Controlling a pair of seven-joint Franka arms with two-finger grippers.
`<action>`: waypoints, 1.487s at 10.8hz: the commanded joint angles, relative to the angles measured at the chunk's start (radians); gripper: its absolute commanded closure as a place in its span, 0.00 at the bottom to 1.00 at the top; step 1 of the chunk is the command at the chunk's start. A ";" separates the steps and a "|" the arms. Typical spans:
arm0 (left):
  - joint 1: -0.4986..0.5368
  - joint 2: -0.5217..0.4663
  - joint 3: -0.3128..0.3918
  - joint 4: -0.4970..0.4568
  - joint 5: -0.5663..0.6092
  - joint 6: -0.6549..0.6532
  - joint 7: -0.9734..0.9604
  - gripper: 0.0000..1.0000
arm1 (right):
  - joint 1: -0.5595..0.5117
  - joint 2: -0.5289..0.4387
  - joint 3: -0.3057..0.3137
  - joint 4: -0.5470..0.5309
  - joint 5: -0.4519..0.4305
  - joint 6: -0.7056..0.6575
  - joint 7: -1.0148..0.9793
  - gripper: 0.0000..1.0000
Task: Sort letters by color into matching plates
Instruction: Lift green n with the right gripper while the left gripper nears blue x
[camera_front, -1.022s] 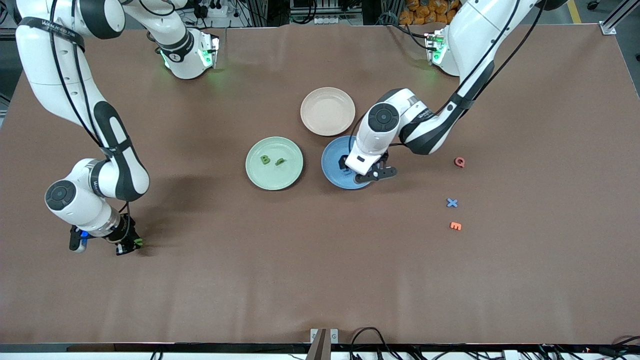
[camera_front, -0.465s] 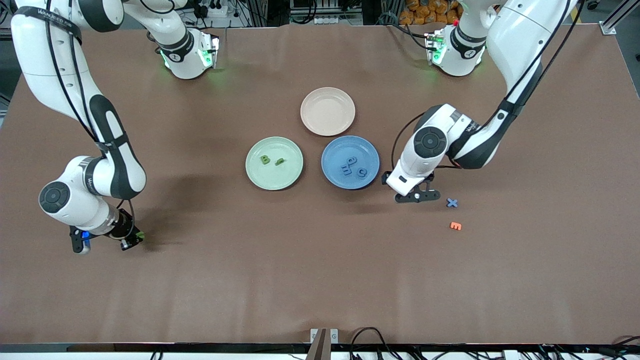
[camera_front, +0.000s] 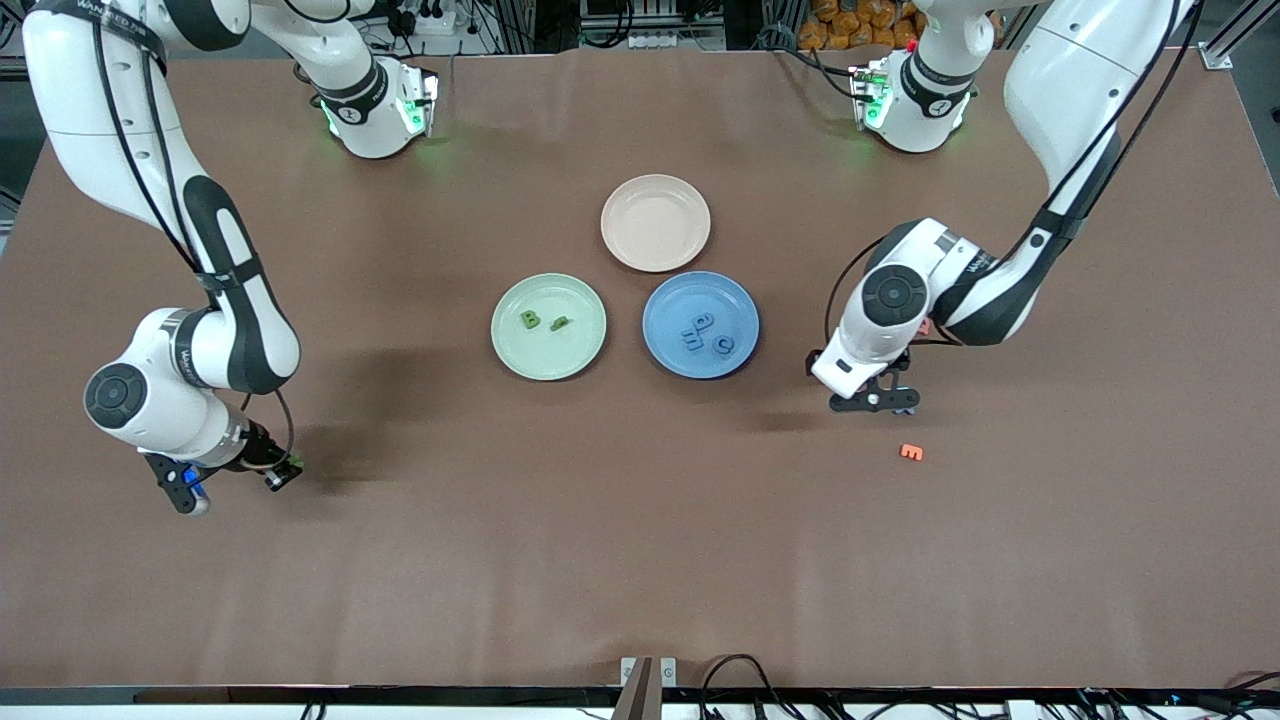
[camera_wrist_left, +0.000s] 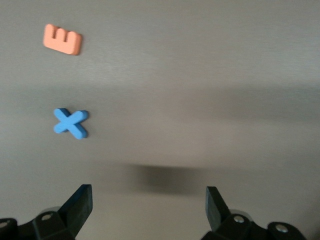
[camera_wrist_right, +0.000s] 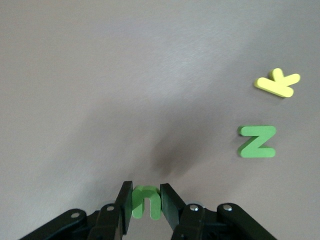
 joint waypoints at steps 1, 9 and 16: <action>0.059 -0.071 0.012 -0.129 0.021 0.134 0.028 0.00 | 0.013 -0.063 0.028 -0.017 0.001 -0.066 -0.139 0.76; 0.042 -0.139 0.282 -0.290 0.004 0.418 0.297 0.00 | 0.166 -0.129 0.108 -0.018 0.000 -0.225 -0.150 0.76; 0.005 -0.116 0.281 -0.278 -0.072 0.538 0.343 0.00 | 0.436 -0.150 0.108 -0.021 0.000 -0.337 -0.144 0.76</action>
